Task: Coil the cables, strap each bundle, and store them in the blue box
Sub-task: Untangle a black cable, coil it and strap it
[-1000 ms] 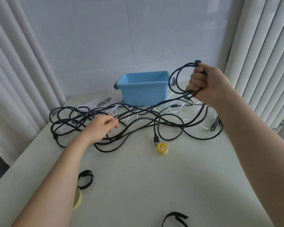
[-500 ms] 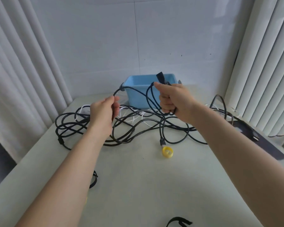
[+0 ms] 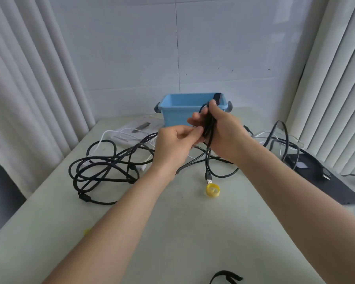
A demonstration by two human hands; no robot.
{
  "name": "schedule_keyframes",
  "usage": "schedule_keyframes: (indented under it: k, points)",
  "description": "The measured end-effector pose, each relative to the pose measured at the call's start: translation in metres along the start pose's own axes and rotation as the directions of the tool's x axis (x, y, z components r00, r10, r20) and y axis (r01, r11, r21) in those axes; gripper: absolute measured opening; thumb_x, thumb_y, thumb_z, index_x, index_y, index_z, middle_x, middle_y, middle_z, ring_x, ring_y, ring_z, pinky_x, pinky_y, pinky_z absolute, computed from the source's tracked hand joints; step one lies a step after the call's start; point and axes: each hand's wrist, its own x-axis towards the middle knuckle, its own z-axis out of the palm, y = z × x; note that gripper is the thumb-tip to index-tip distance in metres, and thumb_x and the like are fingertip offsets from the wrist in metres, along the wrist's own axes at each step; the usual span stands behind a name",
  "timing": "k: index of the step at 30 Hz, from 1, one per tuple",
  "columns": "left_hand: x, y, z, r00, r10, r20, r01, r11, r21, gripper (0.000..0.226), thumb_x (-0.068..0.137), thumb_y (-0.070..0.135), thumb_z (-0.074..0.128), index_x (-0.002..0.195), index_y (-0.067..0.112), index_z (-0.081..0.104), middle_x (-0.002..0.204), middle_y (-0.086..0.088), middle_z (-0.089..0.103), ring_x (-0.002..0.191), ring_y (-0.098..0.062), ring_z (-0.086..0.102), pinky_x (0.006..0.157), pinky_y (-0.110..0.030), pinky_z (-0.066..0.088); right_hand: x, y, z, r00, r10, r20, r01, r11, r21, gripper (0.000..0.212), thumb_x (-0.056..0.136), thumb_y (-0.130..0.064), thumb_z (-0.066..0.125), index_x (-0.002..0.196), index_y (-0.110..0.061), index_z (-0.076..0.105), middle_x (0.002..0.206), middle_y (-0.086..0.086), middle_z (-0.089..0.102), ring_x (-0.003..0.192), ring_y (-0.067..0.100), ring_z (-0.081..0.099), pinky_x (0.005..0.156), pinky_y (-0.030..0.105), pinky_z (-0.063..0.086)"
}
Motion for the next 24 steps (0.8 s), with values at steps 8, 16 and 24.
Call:
schedule_keyframes:
  k: [8, 16, 24]
  points:
    - [0.022, -0.014, -0.057, 0.921, -0.114, 0.372, -0.140, 0.795, 0.590, 0.009, 0.084, 0.028, 0.080, 0.092, 0.025, 0.077, 0.087, 0.008, 0.077, 0.086, -0.009, 0.072, 0.086, -0.029, 0.055, 0.011, -0.042, -0.031, 0.997, -0.066, 0.029, 0.056, 0.964, 0.261, 0.046, 0.108, -0.040, 0.032, 0.068, -0.019, 0.045, 0.047, -0.009, 0.027, 0.038, 0.008, 0.024, 0.045, 0.023, 0.034]
    - [0.031, -0.042, -0.081, 0.937, -0.164, 0.308, -0.137, 0.638, 0.758, 0.015, 0.081, 0.018, 0.082, 0.078, 0.030, 0.074, 0.076, 0.013, 0.074, 0.076, -0.006, 0.067, 0.075, -0.030, 0.050, 0.025, -0.089, -0.109, 0.949, -0.134, -0.284, 0.241, 0.892, 0.382, 0.044, 0.105, -0.027, 0.028, 0.063, -0.022, 0.038, 0.042, -0.010, 0.023, 0.034, 0.008, 0.018, 0.043, 0.022, 0.016]
    - [0.029, -0.031, -0.097, 0.910, -0.243, 0.335, -0.103, 0.652, 0.751, 0.012, 0.093, 0.036, 0.070, 0.089, 0.031, 0.080, 0.082, 0.020, 0.075, 0.081, 0.003, 0.067, 0.076, -0.019, 0.047, 0.028, -0.085, -0.117, 0.974, -0.103, -0.202, 0.176, 0.905, 0.386, 0.047, 0.108, -0.032, 0.028, 0.063, -0.020, 0.039, 0.042, -0.009, 0.021, 0.033, 0.008, 0.016, 0.040, 0.022, 0.016]
